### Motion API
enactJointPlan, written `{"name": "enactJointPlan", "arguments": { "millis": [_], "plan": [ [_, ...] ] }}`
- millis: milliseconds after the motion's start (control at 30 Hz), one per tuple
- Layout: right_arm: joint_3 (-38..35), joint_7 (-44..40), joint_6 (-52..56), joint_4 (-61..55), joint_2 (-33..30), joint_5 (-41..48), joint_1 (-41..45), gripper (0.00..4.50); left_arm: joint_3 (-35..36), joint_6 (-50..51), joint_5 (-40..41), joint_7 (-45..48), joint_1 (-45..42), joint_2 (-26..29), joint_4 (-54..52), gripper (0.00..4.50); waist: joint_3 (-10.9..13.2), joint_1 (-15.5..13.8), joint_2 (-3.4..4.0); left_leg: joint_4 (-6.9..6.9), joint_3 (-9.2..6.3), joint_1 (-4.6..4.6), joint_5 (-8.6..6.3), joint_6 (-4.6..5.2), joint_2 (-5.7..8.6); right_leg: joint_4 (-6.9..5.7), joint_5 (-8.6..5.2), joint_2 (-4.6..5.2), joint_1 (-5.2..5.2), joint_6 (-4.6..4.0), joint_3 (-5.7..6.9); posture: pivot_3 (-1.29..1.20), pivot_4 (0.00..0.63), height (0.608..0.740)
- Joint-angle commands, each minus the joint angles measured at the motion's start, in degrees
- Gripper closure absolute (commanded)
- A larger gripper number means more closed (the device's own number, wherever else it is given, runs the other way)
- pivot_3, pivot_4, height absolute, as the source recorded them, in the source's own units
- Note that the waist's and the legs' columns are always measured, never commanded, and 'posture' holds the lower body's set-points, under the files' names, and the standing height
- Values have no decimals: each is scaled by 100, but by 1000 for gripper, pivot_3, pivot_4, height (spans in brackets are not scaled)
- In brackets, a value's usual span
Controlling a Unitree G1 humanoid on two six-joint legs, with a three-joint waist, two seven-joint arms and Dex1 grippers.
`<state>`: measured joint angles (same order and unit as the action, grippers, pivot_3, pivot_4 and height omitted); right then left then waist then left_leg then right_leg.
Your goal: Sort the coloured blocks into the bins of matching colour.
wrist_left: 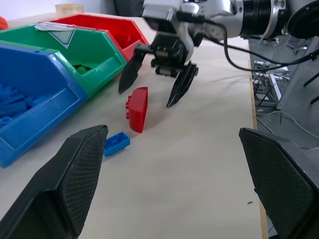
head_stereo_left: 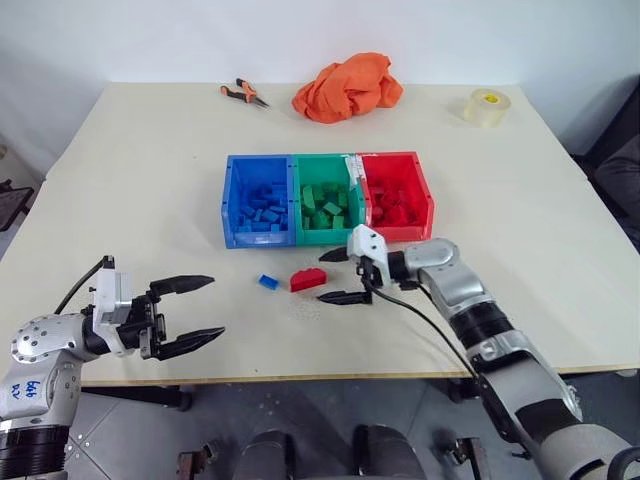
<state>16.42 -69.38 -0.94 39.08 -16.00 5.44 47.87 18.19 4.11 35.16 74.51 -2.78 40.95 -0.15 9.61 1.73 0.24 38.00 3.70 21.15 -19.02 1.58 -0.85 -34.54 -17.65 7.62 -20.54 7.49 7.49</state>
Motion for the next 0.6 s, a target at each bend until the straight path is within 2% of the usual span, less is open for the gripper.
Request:
{"name": "enactJointPlan", "arguments": {
  "millis": [33,133,333,400,600],
  "plan": [
    [-126,53,-302,169,109,-17,123,202,120,-11,130,-56,51,-18,-240,0,0,-3,0,0,-1,0,0,0,1,0,0,0,0,0,-1,0,150,740],
    [-194,102,-292,160,173,7,125,959,127,-13,138,-56,36,-11,-210,0,1,2,1,0,-2,0,0,0,1,0,0,0,0,0,-2,0,150,740],
    [-458,296,-87,-438,81,183,-5,3138,83,-21,110,-108,-58,-29,-120,0,2,4,3,-1,-2,0,-1,-2,0,-1,0,-1,-1,0,-3,0,150,740],
    [-549,362,89,-775,45,266,-99,3624,55,-20,98,-137,-92,-49,-104,0,2,2,3,0,-2,0,-1,-2,0,-1,0,0,-2,0,-4,0,150,740],
    [-1169,775,1105,-2221,-573,648,-461,3618,-59,-5,49,-229,-273,-163,-20,0,2,-27,3,0,-9,2,-2,-2,4,-5,0,5,-1,0,-4,0,150,740]
  ]
}}
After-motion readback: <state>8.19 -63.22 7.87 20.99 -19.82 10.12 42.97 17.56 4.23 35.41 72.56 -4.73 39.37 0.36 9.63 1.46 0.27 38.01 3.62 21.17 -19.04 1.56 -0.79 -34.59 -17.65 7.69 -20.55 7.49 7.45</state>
